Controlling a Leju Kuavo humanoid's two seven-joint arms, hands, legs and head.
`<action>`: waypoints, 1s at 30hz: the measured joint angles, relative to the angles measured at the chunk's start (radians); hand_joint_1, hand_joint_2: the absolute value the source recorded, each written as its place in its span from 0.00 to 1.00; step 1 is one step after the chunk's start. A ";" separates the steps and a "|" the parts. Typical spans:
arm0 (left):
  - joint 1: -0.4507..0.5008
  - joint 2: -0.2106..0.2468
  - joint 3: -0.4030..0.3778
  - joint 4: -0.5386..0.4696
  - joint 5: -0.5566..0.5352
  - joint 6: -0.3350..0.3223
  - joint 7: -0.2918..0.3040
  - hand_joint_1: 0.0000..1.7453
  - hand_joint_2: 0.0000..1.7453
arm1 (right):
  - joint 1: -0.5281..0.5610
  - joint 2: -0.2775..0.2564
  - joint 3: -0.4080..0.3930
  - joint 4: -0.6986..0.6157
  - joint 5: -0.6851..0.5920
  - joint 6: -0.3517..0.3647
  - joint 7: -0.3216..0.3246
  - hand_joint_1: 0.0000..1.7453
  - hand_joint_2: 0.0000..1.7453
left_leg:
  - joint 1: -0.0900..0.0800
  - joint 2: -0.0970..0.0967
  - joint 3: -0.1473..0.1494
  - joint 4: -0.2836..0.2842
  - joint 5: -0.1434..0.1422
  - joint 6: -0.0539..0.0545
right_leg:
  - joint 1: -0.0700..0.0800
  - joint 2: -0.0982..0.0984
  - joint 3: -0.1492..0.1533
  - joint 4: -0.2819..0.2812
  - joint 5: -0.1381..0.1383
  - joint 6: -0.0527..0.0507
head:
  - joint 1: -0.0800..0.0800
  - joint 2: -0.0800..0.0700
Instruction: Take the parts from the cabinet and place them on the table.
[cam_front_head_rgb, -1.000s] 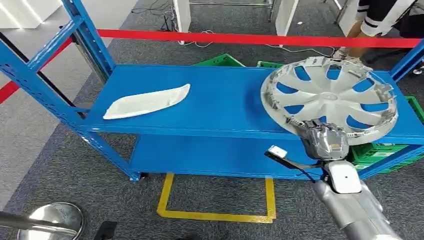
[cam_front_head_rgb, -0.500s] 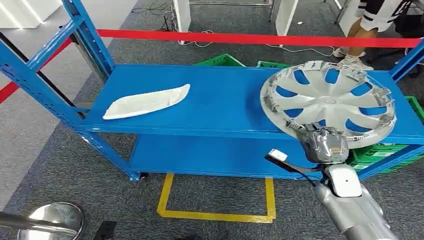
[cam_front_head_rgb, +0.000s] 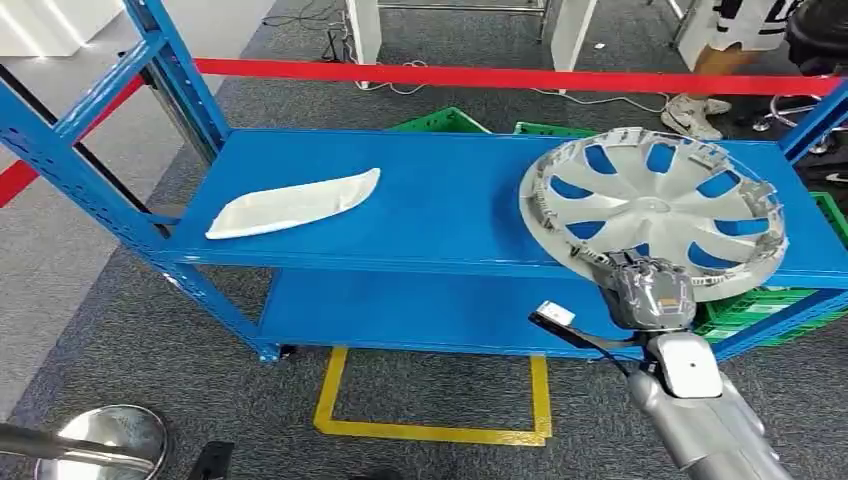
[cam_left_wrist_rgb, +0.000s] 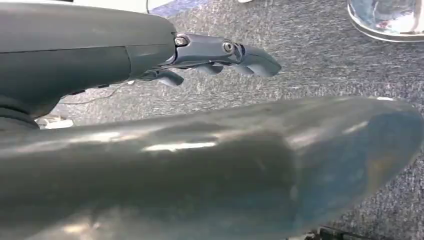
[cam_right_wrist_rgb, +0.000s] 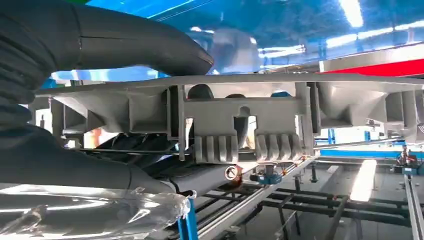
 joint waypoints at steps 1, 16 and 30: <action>0.000 0.000 0.000 0.000 -0.001 -0.003 0.000 0.00 0.00 | 0.002 0.000 0.000 0.000 -0.001 0.000 0.000 1.00 1.00 | 0.000 0.000 0.000 0.000 0.000 0.000 | 0.000 0.000 0.000 0.000 0.000 0.000 | 0.000 0.000; 0.001 0.001 -0.002 0.000 -0.029 -0.014 0.014 0.00 0.00 | 0.033 0.000 0.002 0.000 -0.018 0.000 -0.002 1.00 1.00 | 0.000 0.000 0.000 0.000 0.000 0.000 | 0.000 0.000 0.000 0.000 0.000 0.000 | 0.000 0.000; -0.004 0.006 -0.003 0.000 -0.032 -0.011 0.021 0.00 0.00 | 0.041 0.000 0.011 -0.002 -0.029 0.000 -0.006 1.00 1.00 | 0.004 0.009 0.000 -0.023 0.027 0.030 | -0.008 -0.002 -0.065 0.285 -0.215 0.032 | 0.005 0.000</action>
